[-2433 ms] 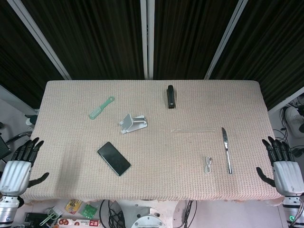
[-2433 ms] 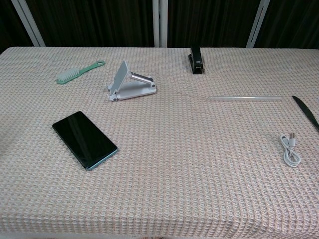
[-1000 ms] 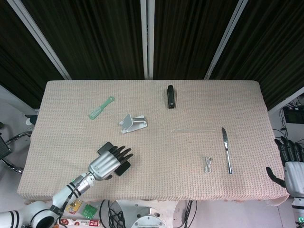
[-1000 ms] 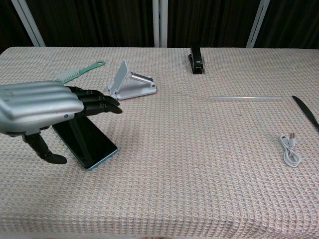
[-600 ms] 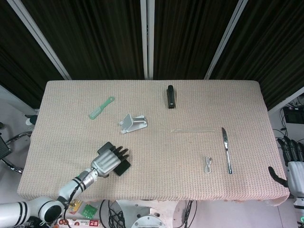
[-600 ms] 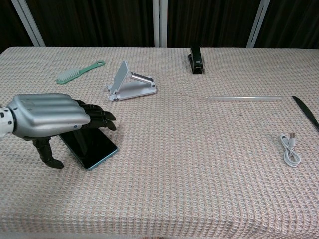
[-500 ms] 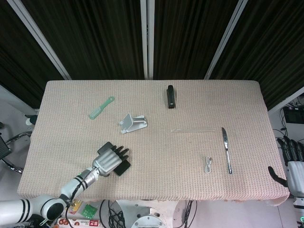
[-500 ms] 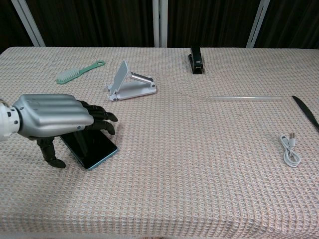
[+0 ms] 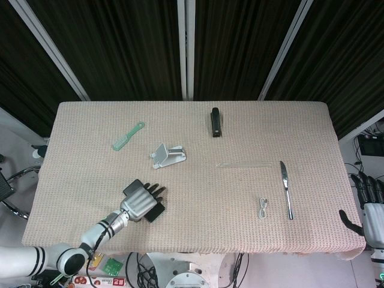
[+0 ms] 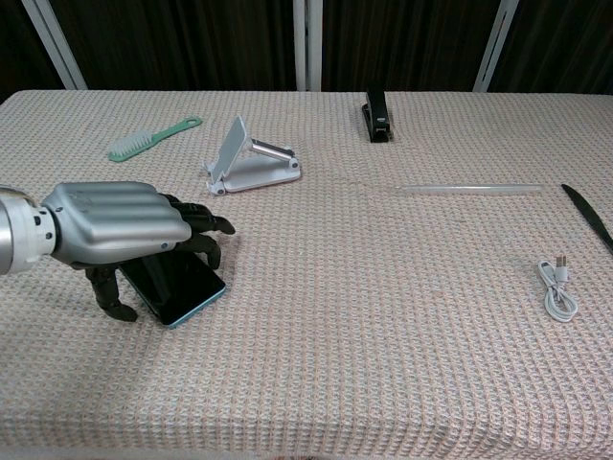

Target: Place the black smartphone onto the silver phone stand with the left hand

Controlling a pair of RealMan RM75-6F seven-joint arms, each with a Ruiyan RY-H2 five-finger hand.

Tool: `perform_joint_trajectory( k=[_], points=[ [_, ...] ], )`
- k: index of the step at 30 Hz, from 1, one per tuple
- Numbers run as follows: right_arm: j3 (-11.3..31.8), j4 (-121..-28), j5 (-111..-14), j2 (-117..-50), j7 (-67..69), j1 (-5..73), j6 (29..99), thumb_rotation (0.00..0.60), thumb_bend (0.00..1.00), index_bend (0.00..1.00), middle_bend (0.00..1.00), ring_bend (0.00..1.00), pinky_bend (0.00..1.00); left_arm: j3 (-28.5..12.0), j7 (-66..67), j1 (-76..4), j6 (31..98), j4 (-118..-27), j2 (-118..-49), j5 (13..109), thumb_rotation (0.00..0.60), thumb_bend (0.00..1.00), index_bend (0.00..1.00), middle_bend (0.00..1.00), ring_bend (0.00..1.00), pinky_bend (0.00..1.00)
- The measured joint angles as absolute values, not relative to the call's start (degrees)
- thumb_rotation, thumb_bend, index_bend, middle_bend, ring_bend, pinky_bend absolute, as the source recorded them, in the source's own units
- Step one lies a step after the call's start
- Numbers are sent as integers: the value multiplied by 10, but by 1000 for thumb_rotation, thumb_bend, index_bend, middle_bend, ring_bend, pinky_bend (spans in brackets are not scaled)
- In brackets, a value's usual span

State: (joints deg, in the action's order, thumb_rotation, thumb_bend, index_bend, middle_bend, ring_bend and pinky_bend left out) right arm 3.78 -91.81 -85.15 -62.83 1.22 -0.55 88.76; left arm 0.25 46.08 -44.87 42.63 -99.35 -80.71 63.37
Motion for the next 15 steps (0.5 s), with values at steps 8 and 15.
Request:
perform_joint_trajectory(
  k=[8, 15],
  points=[
    [37, -919, -846, -625, 14, -7, 883, 600, 197, 0, 0, 0, 0, 16, 437, -449, 453, -984, -817, 656, 600, 312, 496, 191, 39, 187],
    [37, -921, -844, -624, 13, -7, 882, 600, 197, 0, 0, 0, 0, 23, 402, -440, 478, -982, -814, 695, 600, 378, 515, 408, 82, 190]
  ],
)
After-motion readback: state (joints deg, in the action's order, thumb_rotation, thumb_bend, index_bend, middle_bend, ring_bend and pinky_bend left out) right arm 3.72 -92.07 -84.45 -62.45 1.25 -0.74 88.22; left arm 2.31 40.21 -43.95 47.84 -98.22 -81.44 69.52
